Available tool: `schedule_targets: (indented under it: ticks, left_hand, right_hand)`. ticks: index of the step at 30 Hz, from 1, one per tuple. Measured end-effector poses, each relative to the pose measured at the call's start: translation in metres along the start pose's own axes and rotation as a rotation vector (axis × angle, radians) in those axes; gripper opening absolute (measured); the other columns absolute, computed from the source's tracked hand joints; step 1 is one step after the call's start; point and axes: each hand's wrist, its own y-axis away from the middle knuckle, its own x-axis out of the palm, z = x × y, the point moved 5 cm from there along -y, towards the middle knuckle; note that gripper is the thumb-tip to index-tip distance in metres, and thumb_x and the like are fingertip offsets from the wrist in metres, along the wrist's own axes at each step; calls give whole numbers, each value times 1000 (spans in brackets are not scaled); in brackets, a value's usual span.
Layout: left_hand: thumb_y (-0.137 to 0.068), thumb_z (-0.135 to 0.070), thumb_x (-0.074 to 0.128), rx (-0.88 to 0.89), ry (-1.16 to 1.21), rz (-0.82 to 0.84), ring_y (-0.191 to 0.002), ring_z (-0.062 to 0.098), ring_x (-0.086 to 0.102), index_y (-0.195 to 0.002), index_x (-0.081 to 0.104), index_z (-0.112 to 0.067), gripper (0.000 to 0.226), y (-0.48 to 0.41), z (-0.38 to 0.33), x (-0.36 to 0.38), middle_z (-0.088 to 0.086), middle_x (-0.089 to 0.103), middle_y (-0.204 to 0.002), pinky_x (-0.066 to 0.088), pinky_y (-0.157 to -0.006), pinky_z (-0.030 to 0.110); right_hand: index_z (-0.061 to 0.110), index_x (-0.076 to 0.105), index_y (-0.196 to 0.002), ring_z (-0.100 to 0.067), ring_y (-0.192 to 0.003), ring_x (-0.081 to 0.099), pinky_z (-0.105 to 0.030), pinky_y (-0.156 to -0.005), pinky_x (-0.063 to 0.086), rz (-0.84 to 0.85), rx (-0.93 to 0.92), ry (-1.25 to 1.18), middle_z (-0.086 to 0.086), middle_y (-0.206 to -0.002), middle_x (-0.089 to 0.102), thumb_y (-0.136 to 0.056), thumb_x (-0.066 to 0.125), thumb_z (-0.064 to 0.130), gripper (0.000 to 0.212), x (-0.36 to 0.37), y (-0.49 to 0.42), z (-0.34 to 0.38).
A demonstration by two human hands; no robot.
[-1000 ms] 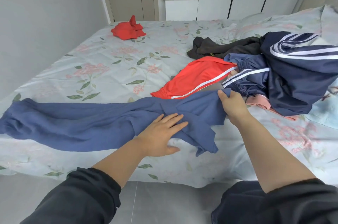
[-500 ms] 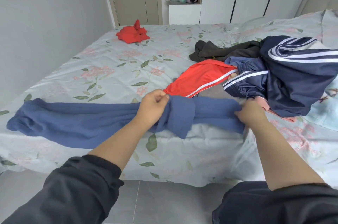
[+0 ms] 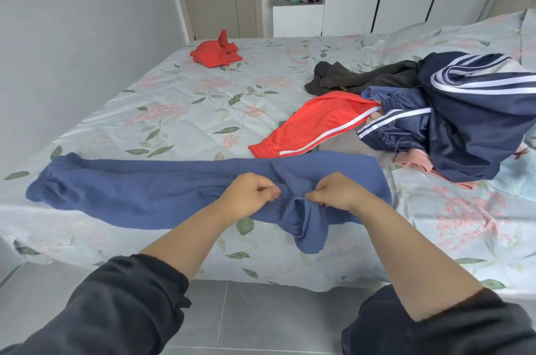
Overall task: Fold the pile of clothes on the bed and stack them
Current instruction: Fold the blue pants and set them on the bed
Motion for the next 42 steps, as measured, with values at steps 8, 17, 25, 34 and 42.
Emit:
schedule_targets:
  ticks: [8, 17, 25, 34, 42]
  left_hand:
    - [-94, -16, 50, 95, -556, -150, -112, 25, 50, -113, 69, -16, 27, -8, 18, -18, 1, 68, -113, 42, -93, 36]
    - [-101, -34, 39, 81, -566, -48, -140, 22, 28, -147, 36, -21, 48, -21, 22, 15, 2, 35, -153, 20, -115, 37]
    - [-97, -55, 29, -58, -698, 10, -147, 19, 5, -151, 4, -41, 61, -35, 29, 39, -6, 5, -161, 6, -115, 56]
    - [-95, -54, 31, 26, -708, -93, -148, 17, 2, -152, -1, -35, 67, -37, 30, 51, -3, 4, -161, 1, -117, 52]
    - [-94, -56, 25, 81, -795, -21, -148, 19, -4, -150, -1, -41, 63, -40, 36, 58, -6, -2, -161, -4, -114, 56]
  right_hand:
    - [13, 45, -58, -12, -56, 39, -23, -53, 30, 30, -28, 92, -1, -61, 44, -89, 61, 34, 41, -1, -2, -1]
    - [-5, 64, -89, -28, -67, 61, -30, -66, 54, -486, 112, -453, -16, -73, 64, -100, 43, 22, 36, -57, -10, -32]
    - [18, 48, -95, -14, -79, 48, -24, -62, 37, 52, 82, 376, 6, -86, 47, -79, 67, 49, 39, -32, 3, -25]
    - [5, 60, -79, -23, -80, 50, -26, -66, 34, -569, 12, -65, -5, -74, 55, -89, 60, 16, 15, -100, -3, -42]
    - [4, 50, -130, -34, -101, 60, -35, -81, 48, -368, 379, -90, -17, -122, 59, -93, 37, 61, 69, -88, -13, -74]
